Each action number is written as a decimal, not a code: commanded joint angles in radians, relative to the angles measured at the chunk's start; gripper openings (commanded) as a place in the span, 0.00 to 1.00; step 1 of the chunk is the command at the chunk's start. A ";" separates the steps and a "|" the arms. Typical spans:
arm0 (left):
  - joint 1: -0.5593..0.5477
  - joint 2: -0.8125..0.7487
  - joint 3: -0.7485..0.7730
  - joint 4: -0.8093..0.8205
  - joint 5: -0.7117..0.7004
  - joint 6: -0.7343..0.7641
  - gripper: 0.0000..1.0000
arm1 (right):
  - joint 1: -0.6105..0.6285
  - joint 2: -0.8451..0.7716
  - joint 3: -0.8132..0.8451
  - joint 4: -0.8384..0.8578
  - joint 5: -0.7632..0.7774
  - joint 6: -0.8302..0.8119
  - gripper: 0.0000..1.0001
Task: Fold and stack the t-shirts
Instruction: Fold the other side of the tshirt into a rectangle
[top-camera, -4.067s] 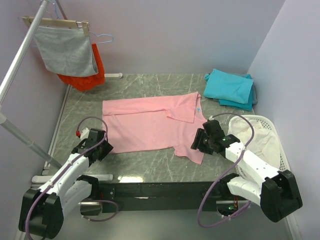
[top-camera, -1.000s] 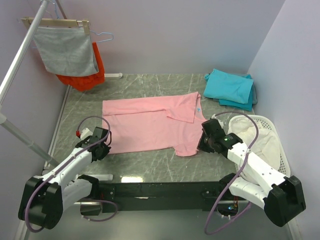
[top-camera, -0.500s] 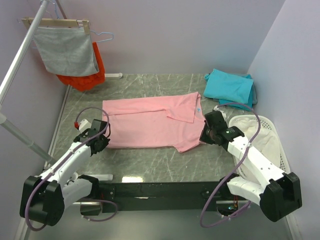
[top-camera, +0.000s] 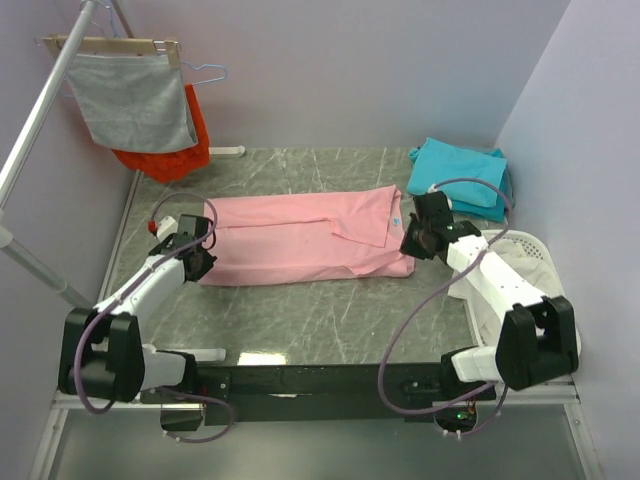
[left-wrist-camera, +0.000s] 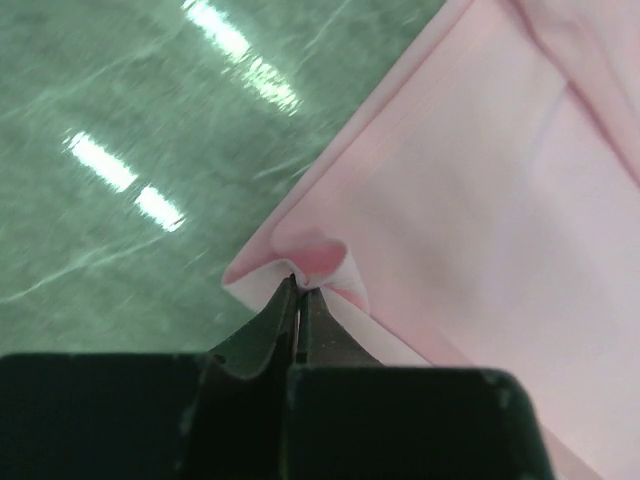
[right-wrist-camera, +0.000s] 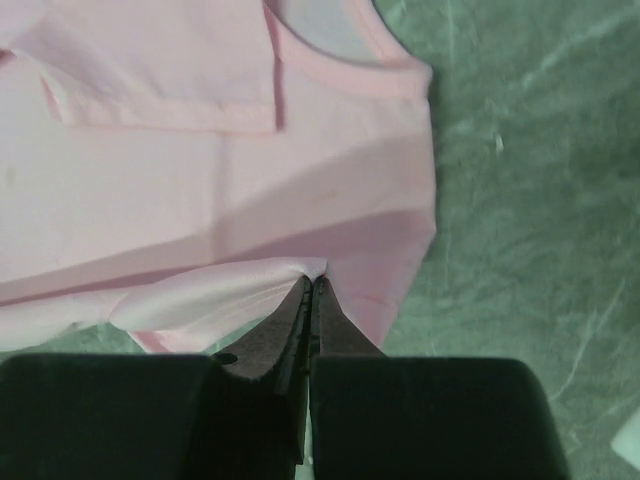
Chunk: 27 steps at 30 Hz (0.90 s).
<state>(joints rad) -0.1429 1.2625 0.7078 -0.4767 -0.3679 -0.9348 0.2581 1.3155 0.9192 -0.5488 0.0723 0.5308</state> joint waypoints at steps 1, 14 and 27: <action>0.020 0.095 0.102 0.088 0.020 0.068 0.01 | -0.025 0.106 0.116 0.061 -0.019 -0.051 0.00; 0.052 0.423 0.306 0.156 0.043 0.136 0.01 | -0.068 0.468 0.415 0.047 -0.042 -0.109 0.07; 0.052 0.295 0.222 0.196 0.024 0.140 0.99 | -0.083 0.419 0.501 0.078 -0.098 -0.121 0.67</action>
<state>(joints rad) -0.0944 1.6691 0.9527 -0.3153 -0.3309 -0.8143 0.1783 1.8175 1.3800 -0.4698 0.0540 0.4095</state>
